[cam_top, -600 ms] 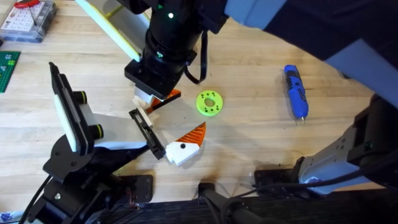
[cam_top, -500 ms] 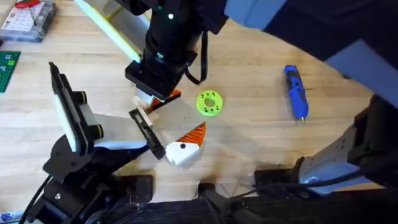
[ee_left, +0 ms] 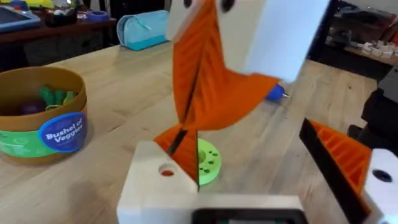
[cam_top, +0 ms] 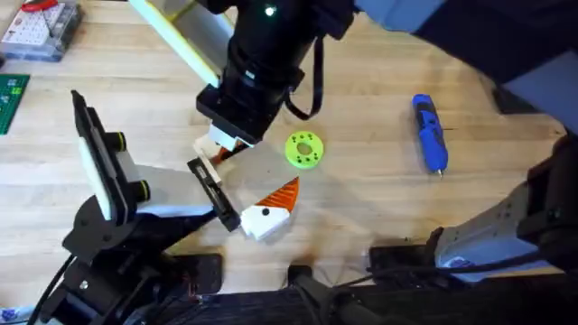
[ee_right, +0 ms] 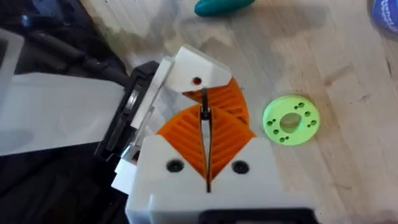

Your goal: Pick up the gripper from the table and insert it into the empty holder that is missing its gripper. Then pick up a screw, insert it into the mounting hole, and use the screwdriver to tighten it. Finally, clean up the table by picking up the vegetable and placing it into the bucket.

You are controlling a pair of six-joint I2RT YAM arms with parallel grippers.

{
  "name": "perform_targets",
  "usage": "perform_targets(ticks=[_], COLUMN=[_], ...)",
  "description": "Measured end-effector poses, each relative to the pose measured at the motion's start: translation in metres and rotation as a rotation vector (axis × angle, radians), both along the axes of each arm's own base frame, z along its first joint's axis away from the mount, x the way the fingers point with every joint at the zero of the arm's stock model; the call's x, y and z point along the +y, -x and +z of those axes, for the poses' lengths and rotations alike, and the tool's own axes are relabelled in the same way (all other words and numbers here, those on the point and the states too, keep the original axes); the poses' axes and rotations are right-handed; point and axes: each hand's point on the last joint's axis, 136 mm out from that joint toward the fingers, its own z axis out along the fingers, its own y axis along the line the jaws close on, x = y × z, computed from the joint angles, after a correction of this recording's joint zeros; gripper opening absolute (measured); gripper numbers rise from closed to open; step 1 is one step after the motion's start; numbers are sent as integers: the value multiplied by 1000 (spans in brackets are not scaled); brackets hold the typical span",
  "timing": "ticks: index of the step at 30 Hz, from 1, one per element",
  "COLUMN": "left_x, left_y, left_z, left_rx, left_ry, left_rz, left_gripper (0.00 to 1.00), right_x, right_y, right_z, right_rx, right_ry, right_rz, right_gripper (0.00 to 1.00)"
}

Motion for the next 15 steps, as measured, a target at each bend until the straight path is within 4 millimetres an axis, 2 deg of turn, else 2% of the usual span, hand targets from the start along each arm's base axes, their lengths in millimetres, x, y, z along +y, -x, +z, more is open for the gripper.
perform_targets(ticks=[5,15], left_x=[0,0], left_y=[0,0], left_z=[0,0], left_rx=[0,0], left_ry=[0,0], left_rz=[0,0], left_gripper=[990,990], right_x=[-5,1], right_y=[4,9], right_z=[0,2], right_rx=[12,32], right_ry=[17,-15], right_rz=[0,39], right_gripper=[8,8])
